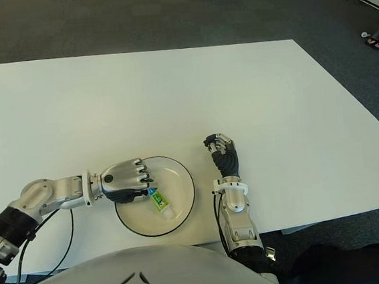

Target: Put the toothpaste on the table into the plate.

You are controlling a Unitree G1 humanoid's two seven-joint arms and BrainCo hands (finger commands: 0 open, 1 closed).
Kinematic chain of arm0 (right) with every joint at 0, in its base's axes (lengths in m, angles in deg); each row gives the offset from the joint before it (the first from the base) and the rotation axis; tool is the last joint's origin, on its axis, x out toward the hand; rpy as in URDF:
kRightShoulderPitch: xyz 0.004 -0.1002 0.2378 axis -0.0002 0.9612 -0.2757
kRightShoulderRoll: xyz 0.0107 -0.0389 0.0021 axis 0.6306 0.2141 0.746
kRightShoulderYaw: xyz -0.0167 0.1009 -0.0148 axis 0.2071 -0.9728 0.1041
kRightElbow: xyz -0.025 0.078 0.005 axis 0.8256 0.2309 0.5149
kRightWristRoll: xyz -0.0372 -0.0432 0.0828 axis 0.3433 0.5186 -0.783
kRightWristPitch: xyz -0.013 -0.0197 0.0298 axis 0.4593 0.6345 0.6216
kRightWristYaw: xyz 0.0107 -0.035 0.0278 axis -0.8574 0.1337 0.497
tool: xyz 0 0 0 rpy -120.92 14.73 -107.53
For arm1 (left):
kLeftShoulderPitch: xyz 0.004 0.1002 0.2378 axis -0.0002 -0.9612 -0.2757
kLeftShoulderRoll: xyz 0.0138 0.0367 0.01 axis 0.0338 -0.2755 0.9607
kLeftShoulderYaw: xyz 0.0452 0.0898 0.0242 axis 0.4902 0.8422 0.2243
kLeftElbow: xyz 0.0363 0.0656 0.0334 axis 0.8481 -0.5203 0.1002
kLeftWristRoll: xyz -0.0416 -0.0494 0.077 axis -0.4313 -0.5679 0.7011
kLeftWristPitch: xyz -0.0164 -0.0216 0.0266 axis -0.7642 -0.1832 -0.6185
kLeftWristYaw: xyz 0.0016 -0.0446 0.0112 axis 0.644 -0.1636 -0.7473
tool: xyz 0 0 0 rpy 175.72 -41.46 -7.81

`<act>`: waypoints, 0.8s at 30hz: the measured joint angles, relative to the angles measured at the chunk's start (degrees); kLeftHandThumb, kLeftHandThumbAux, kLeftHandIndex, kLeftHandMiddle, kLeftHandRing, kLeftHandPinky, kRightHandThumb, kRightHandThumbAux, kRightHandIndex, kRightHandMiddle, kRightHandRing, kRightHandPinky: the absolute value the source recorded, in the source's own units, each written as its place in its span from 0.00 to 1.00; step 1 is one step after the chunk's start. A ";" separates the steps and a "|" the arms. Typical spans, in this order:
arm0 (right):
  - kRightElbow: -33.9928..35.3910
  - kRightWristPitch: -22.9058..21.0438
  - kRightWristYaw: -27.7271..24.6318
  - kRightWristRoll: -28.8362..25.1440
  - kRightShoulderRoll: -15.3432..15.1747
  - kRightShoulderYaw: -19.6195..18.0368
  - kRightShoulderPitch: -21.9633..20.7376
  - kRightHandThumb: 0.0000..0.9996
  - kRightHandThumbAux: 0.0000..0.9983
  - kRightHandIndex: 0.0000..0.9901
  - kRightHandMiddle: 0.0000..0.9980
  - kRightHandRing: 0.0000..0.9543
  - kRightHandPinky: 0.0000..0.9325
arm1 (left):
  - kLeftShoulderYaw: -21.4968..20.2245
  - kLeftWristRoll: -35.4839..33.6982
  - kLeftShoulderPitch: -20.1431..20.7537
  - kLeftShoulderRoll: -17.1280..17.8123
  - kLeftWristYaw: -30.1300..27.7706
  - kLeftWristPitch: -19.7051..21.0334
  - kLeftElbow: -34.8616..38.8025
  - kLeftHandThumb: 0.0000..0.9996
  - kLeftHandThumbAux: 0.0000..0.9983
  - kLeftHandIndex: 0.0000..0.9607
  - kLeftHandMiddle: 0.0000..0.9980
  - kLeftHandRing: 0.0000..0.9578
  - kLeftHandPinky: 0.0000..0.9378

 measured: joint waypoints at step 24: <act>0.85 -1.08 0.19 0.00 -0.02 -0.01 0.02 0.70 0.73 0.43 0.48 0.45 0.46 | 1.09 -5.15 4.34 2.56 -7.05 0.41 0.23 0.07 0.54 0.00 0.00 0.00 0.00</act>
